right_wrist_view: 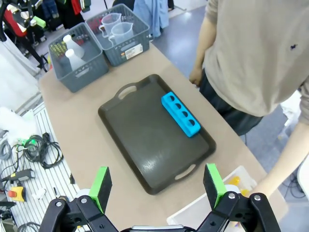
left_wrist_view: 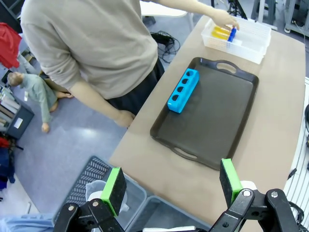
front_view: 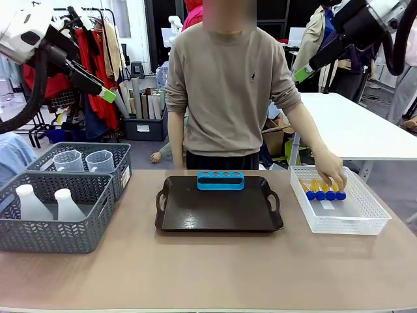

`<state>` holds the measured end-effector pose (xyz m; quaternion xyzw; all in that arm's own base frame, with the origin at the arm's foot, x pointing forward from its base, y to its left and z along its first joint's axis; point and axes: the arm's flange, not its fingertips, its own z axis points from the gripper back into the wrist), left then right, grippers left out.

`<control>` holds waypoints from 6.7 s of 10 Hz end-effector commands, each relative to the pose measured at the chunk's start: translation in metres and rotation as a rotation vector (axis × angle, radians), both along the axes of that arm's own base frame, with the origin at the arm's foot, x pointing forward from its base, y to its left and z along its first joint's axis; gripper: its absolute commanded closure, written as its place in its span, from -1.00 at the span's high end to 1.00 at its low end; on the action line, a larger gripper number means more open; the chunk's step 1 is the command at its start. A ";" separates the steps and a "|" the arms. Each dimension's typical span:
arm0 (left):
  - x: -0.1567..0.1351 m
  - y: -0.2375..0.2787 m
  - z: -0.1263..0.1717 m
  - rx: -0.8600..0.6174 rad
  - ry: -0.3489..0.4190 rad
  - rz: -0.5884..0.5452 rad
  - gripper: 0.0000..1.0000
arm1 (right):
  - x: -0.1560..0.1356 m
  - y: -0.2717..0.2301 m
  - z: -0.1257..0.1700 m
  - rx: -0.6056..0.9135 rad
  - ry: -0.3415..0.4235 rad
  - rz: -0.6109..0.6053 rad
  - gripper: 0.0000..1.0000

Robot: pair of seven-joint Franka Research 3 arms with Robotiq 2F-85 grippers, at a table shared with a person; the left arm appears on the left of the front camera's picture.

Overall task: Prepare the laboratory tools.
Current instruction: Pick up one Large Measuring Cup and place it on the Handle tray.

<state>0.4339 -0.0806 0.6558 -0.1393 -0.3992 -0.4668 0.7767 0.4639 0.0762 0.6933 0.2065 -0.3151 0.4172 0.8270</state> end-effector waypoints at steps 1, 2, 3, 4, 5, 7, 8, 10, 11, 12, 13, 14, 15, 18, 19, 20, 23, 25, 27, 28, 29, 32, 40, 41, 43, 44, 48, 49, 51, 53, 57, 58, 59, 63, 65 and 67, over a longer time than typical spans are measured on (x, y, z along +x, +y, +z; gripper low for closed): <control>0.001 0.002 0.000 0.000 -0.004 0.010 1.00 | 0.000 -0.001 0.001 0.001 0.004 0.005 1.00; 0.001 0.002 0.000 0.000 -0.004 0.010 1.00 | 0.000 -0.001 0.001 0.001 0.004 0.005 1.00; 0.001 0.002 0.000 0.000 -0.004 0.010 1.00 | 0.000 -0.001 0.001 0.001 0.004 0.005 1.00; 0.001 0.002 0.000 0.000 -0.004 0.010 1.00 | 0.000 -0.001 0.001 0.001 0.004 0.005 1.00; 0.001 0.002 0.000 0.000 -0.004 0.010 1.00 | 0.000 -0.001 0.001 0.001 0.004 0.005 1.00; 0.000 0.000 0.000 0.000 0.000 0.000 1.00 | 0.000 -0.001 0.001 0.001 0.004 0.005 1.00; 0.009 0.003 0.002 0.152 0.047 0.087 1.00 | 0.000 -0.001 0.001 0.001 0.004 0.005 1.00; 0.029 0.022 -0.008 0.265 0.167 0.234 1.00 | 0.000 -0.001 0.001 0.001 0.004 0.005 1.00; 0.035 0.031 -0.011 0.281 0.200 0.265 1.00 | 0.000 -0.001 0.001 0.001 0.004 0.005 1.00; 0.042 0.037 -0.025 0.305 0.243 0.341 1.00 | 0.000 -0.001 0.001 0.001 0.004 0.005 1.00; 0.048 0.044 -0.033 0.315 0.278 0.363 1.00 | 0.000 -0.001 0.001 0.001 0.004 0.005 1.00; 0.055 0.056 -0.043 0.319 0.327 0.401 1.00 | 0.000 -0.001 0.001 0.001 0.004 0.005 1.00; 0.062 0.062 -0.052 0.301 0.342 0.435 1.00 | 0.000 -0.001 0.001 0.001 0.004 0.005 1.00; 0.055 0.060 -0.056 0.319 0.312 0.399 1.00 | 0.000 -0.001 0.001 0.001 0.004 0.005 1.00; 0.055 0.060 -0.056 0.319 0.312 0.399 1.00 | 0.000 -0.001 0.001 0.001 0.004 0.005 1.00; 0.055 0.060 -0.056 0.319 0.312 0.399 1.00 | 0.000 -0.001 0.001 0.001 0.004 0.005 1.00; 0.102 0.081 -0.086 0.374 0.394 0.586 1.00 | 0.000 -0.001 0.001 0.001 0.004 0.005 1.00; 0.123 0.096 -0.108 0.402 0.404 0.708 1.00 | 0.000 -0.001 0.001 0.001 0.004 0.005 1.00; 0.141 0.120 -0.136 0.378 0.432 0.826 1.00 | 0.000 -0.001 0.001 0.001 0.004 0.005 1.00; 0.151 0.133 -0.152 0.366 0.453 0.870 1.00 | 0.000 -0.001 0.001 0.001 0.004 0.005 1.00; 0.158 0.141 -0.166 0.371 0.471 0.905 1.00 | 0.000 -0.001 0.001 0.001 0.004 0.005 1.00; 0.180 0.160 -0.195 0.333 0.531 0.965 1.00 | 0.000 -0.001 0.001 0.001 0.004 0.005 1.00; 0.216 0.172 -0.249 0.303 0.645 0.980 1.00 | 0.000 -0.001 0.001 0.001 0.004 0.005 1.00; 0.218 0.173 -0.254 0.298 0.663 0.976 1.00 | 0.000 -0.001 0.001 0.001 0.004 0.005 1.00; 0.218 0.177 -0.260 0.292 0.679 0.960 1.00 | 0.000 -0.001 0.001 0.001 0.004 0.005 1.00; 0.219 0.178 -0.261 0.295 0.679 0.955 1.00 | 0.000 -0.001 0.001 0.001 0.004 0.005 1.00; 0.220 0.182 -0.263 0.302 0.666 0.953 -0.02 | 0.000 -0.001 0.001 0.001 0.004 0.005 1.00; 0.220 0.183 -0.263 0.303 0.663 0.952 -0.40 | 0.000 -0.001 0.001 0.001 0.004 0.005 1.00; 0.220 0.184 -0.261 0.308 0.661 0.953 -1.00 | 0.000 -0.001 0.001 0.001 0.004 0.005 1.00; 0.219 0.185 -0.259 0.309 0.657 0.953 -1.00 | 0.000 -0.001 0.001 0.001 0.004 0.005 1.00; 0.207 0.186 -0.224 0.291 0.624 0.947 -1.00 | 0.000 -0.001 0.001 0.001 0.004 0.005 1.00; 0.200 0.184 -0.204 0.289 0.609 0.935 -1.00 | 0.000 -0.001 0.001 0.001 0.004 0.005 1.00; 0.192 0.178 -0.177 0.289 0.591 0.899 -1.00 | 0.000 -0.001 0.001 0.001 0.004 0.005 1.00; 0.159 0.135 -0.043 0.347 0.484 0.668 -1.00 | 0.000 -0.001 0.001 0.001 0.004 0.005 1.00; 0.138 0.110 0.014 0.392 0.451 0.481 -1.00 | 0.000 -0.001 0.001 0.001 0.004 0.005 1.00; 0.117 0.079 0.064 0.426 0.385 0.345 -1.00 | 0.000 -0.001 0.001 0.001 0.004 0.005 1.00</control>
